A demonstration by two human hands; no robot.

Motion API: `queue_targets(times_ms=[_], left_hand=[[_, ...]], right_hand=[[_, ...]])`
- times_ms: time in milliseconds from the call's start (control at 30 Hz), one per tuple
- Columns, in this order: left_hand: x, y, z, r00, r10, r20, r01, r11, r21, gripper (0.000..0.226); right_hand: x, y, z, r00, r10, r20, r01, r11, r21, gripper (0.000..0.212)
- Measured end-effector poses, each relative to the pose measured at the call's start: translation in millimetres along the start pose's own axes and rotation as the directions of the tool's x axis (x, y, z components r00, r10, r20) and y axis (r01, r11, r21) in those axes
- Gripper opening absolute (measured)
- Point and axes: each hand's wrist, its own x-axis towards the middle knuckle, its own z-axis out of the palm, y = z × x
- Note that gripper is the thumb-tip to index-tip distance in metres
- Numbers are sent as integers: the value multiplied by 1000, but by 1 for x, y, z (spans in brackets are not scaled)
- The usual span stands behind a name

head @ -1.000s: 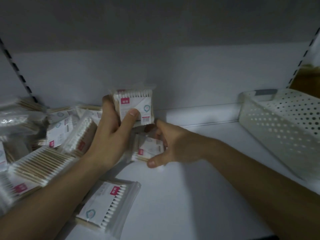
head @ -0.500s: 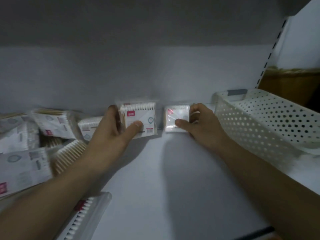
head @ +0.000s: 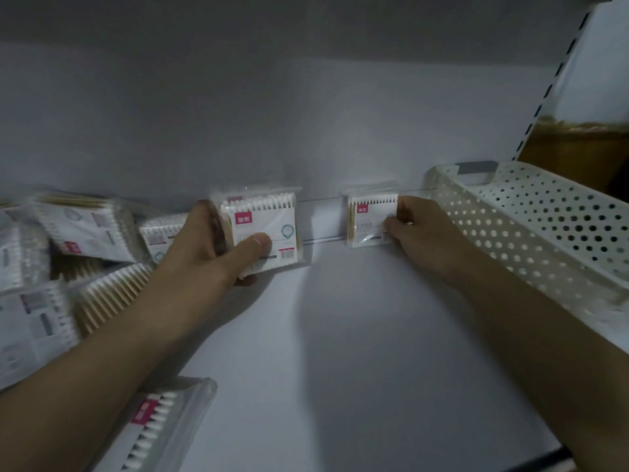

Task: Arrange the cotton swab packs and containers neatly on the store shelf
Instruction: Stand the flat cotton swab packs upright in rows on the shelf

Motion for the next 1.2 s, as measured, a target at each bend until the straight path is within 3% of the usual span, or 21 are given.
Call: queue_targets(times_ms=[133,200,267,333,400,467,533,667,733,800,900,1000,1200], left_hand=[[0,-3,0,998,-15,66,18,999,-47,47],[0,-3,0,993,-18,114,24,998,-54,56],[0,-2,0,991,-26,128,33,998,-55,63],[1,-1,0,991,-18,132,25,999,-47,64],[1,-1,0,988,2,154,4,999,-40,63],[1,2,0,981,32,193,-29,999,-19,55],[0,4,2,972,65,224,-69,998,10,41],[-1,3,4,976,21,216,-8,998,-61,42],[0,1,5,986,-58,157,79,988,-133,40],[0,-1,5,985,-106,135,128,977,-169,31],[0,-2,6,982,-132,137,155,972,-179,27],[1,-4,5,980,-143,135,163,975,-150,29],[0,-5,5,989,-107,104,113,992,-62,20]], right_hand=[[-2,1,1,998,63,-30,-64,997,-43,9],[-7,-6,1,993,85,-81,-92,992,-91,28],[-16,-21,-1,977,-32,-212,-9,982,-187,35],[-29,-43,2,934,-198,-298,142,970,-198,27],[-41,-60,9,959,-212,-187,230,970,79,27],[-48,-66,20,976,-200,83,152,906,395,28],[-50,-64,26,939,-266,215,139,870,472,24],[-38,-49,15,947,-267,178,153,863,482,18],[-27,-39,1,967,-229,109,171,906,387,27],[-18,-25,-14,973,-222,59,211,966,150,14],[-16,-11,-27,979,-189,82,197,974,-108,14],[-15,-3,-27,992,-84,96,98,982,-160,9],[-14,1,-16,999,31,21,-29,995,-96,10]])
